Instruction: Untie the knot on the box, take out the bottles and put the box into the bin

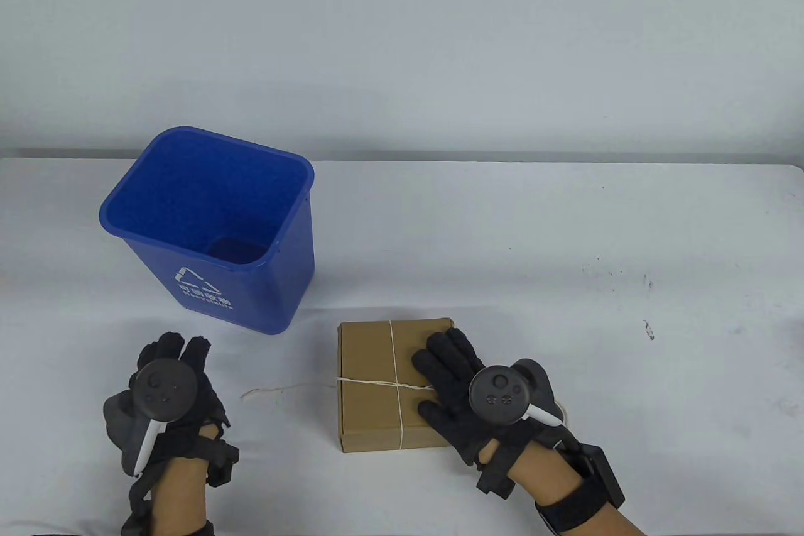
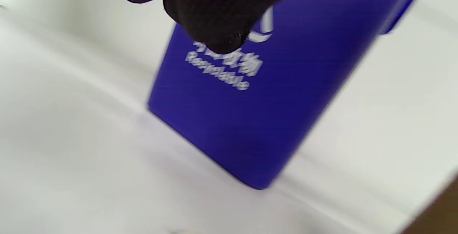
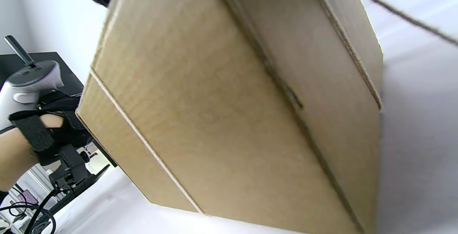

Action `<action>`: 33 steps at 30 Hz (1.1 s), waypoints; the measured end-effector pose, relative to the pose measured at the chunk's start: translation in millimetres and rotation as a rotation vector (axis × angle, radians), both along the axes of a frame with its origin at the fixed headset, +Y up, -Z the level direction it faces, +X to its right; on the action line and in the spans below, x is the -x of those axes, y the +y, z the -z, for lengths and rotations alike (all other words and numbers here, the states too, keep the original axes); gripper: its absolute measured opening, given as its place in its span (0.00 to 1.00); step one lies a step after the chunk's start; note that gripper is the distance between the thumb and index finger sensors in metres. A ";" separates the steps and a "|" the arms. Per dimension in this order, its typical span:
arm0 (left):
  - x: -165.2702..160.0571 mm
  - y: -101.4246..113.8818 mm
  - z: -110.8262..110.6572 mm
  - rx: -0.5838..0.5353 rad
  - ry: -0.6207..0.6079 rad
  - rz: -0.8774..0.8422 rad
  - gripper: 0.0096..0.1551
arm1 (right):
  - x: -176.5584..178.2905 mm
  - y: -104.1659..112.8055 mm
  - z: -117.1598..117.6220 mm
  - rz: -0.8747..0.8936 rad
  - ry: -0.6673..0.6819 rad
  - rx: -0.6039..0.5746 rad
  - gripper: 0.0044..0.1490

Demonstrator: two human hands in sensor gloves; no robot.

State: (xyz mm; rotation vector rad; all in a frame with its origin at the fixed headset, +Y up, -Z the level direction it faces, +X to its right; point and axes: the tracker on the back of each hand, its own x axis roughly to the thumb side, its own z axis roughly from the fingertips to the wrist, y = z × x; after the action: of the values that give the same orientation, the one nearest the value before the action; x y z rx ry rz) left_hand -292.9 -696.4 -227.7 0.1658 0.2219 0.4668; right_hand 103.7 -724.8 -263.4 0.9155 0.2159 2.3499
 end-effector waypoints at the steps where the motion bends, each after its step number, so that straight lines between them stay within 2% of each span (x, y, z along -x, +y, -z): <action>1: -5.7 3.9 -1.8 -0.025 -0.036 -0.003 0.33 | 0.0 0.0 0.0 0.000 0.000 0.000 0.46; 6: -28.8 14.9 -7.0 -0.104 -0.118 0.042 0.32 | 0.3 -0.1 0.4 0.001 -0.003 0.005 0.46; 15: -69.0 12.4 -5.0 -0.139 -0.310 0.042 0.34 | 0.7 1.4 2.1 0.005 -0.009 0.022 0.46; 19: -95.9 13.8 -7.0 -0.185 -0.453 0.018 0.35 | 0.3 6.0 4.1 0.018 -0.032 0.041 0.44; 22: -121.2 14.5 -5.7 -0.189 -0.592 -0.062 0.37 | 0.7 11.0 5.6 0.019 -0.068 0.045 0.42; 26: -151.1 14.9 -0.8 -0.137 -0.720 -0.080 0.40 | 3.5 17.0 7.4 0.017 -0.128 0.033 0.38; 30: -173.6 18.5 15.3 -0.042 -0.768 0.007 0.44 | 8.8 23.9 8.4 -0.018 -0.187 -0.012 0.33; 33: -182.8 19.4 23.8 0.035 -0.800 -0.027 0.47 | 10.9 27.9 7.9 -0.020 -0.223 -0.041 0.28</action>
State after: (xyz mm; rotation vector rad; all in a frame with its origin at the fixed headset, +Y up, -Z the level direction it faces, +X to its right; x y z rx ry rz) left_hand -110.1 -677.0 -251.6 -0.0657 -0.5521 0.5225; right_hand 92.8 -696.9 -271.2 0.6646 0.0874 2.4598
